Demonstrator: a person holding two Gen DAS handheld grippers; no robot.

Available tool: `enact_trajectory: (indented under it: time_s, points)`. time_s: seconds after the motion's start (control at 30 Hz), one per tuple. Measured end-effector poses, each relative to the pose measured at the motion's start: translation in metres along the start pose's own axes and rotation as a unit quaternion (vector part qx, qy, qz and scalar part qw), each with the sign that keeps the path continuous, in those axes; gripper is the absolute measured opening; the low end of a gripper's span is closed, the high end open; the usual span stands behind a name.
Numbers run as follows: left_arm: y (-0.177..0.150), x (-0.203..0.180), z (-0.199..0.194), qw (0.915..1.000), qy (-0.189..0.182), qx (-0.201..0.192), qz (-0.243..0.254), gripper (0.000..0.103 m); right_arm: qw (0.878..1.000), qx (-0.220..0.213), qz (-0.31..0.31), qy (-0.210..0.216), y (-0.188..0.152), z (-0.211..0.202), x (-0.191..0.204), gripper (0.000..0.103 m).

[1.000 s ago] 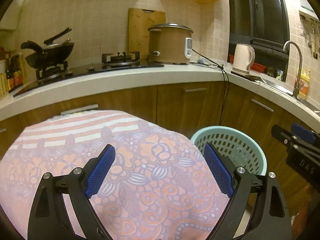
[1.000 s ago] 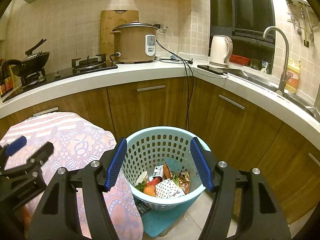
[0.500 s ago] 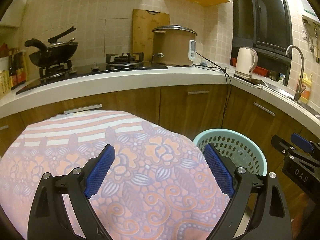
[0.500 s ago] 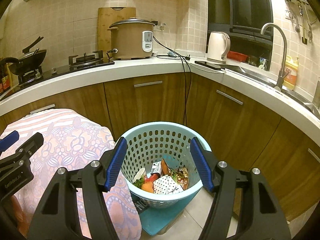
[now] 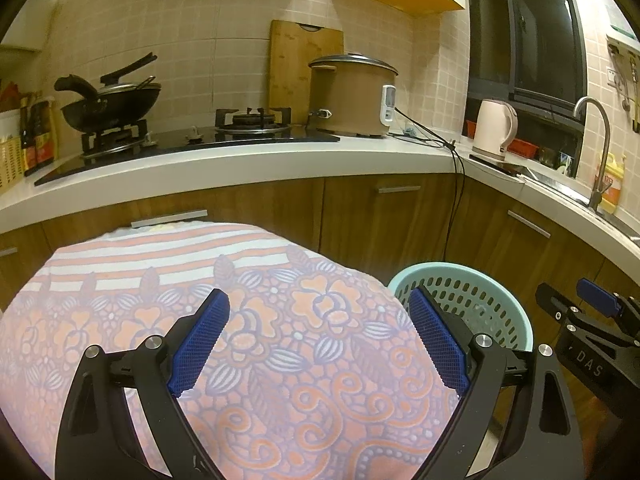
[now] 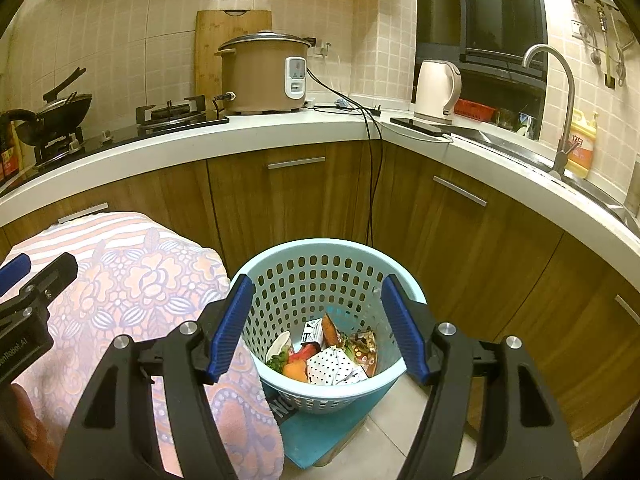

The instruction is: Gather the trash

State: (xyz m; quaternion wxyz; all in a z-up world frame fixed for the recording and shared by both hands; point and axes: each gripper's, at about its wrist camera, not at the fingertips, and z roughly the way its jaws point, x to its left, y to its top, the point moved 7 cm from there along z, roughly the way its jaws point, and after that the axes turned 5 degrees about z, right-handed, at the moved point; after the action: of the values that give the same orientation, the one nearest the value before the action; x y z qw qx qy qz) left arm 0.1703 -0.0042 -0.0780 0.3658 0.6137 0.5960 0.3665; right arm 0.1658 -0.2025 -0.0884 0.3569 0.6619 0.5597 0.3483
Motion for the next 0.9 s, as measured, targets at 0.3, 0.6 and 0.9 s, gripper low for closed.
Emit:
enact_trajectory:
  time_s: [0.3, 0.6, 0.9]
  points:
    - [0.0006, 0.0006, -0.0006, 1.0, 0.005, 0.0, 0.0, 0.089, 1.0, 0.002, 0.001, 0.002, -0.0008, 0.0005, -0.0002, 0.064]
    - [0.0015, 0.0021, -0.0012, 1.0, 0.008, -0.001, -0.001, 0.089, 1.0, 0.004, 0.004, 0.002, -0.0008, 0.0006, -0.0013, 0.064]
    - [0.0017, 0.0017, -0.0014, 1.0, 0.009, -0.003, 0.001, 0.089, 1.0, 0.004, 0.005, 0.0, -0.0014, 0.0017, -0.0022, 0.064]
